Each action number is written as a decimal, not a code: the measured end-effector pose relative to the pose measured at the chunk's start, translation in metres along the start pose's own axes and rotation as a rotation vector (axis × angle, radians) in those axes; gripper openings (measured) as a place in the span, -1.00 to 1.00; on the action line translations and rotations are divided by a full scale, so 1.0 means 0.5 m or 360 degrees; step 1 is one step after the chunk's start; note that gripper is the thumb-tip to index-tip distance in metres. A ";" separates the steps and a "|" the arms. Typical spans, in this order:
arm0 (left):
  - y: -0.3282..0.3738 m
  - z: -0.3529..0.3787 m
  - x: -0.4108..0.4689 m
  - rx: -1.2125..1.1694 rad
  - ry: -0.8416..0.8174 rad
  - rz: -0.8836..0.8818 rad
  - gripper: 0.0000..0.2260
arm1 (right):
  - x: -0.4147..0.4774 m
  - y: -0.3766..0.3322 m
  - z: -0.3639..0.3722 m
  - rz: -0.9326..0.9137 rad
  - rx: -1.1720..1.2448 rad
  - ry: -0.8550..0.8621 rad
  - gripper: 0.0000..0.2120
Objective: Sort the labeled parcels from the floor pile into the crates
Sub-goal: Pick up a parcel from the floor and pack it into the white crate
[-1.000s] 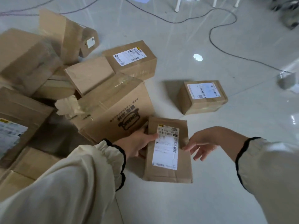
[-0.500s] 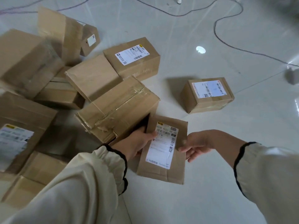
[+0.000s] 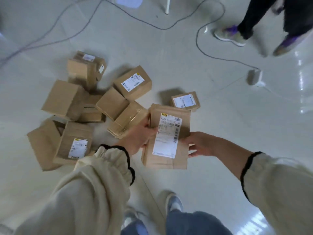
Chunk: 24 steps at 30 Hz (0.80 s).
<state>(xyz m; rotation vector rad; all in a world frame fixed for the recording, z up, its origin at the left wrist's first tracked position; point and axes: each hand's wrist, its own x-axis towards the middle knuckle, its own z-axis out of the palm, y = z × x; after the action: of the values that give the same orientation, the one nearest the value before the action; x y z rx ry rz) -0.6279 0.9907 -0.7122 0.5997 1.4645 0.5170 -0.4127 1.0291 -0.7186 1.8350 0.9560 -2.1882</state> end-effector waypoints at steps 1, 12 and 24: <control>0.054 0.008 -0.060 -0.0014 0.0004 -0.0005 -0.44 | -0.076 -0.022 0.004 -0.0009 0.0021 0.0005 -0.74; 0.477 0.072 -0.592 0.0012 -0.0030 0.0151 -0.53 | -0.747 -0.217 0.010 -0.0258 0.0049 0.0153 -0.76; 0.577 0.187 -0.728 0.0277 -0.0202 0.0336 -0.56 | -0.983 -0.132 0.008 -0.0381 0.0314 0.0498 -0.77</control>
<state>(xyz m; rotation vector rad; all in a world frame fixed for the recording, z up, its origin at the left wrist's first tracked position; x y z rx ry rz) -0.5413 0.9635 -0.2475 0.9161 1.3410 0.5085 -0.3239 0.9360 -0.2399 2.3174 1.1010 -2.2387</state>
